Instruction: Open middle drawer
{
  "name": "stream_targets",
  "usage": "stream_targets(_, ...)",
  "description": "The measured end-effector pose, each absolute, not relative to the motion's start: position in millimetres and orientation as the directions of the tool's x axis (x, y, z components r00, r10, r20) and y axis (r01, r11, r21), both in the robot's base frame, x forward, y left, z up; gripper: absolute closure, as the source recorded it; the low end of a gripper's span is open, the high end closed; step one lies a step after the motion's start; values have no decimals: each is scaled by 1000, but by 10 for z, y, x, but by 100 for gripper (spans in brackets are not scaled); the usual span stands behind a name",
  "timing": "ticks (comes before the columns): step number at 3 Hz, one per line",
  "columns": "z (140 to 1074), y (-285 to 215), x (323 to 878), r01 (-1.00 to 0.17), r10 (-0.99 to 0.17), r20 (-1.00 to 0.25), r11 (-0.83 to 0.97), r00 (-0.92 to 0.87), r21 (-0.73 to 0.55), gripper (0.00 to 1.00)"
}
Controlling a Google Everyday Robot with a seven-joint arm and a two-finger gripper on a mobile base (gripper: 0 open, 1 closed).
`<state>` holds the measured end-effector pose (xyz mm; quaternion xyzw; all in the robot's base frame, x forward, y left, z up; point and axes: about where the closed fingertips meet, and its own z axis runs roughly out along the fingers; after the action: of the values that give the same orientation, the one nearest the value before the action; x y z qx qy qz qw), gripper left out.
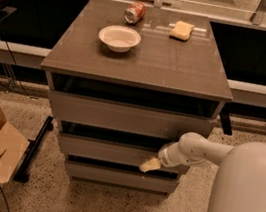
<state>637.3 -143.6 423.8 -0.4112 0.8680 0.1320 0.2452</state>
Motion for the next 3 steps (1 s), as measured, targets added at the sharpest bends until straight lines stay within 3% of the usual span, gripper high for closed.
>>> stream_targets(2, 4172, -1499, 6290, -810, -714, -466, 587, -522, 7, 65)
stream_targets(3, 4202, -1499, 6290, -810, -714, -466, 587, -522, 7, 56)
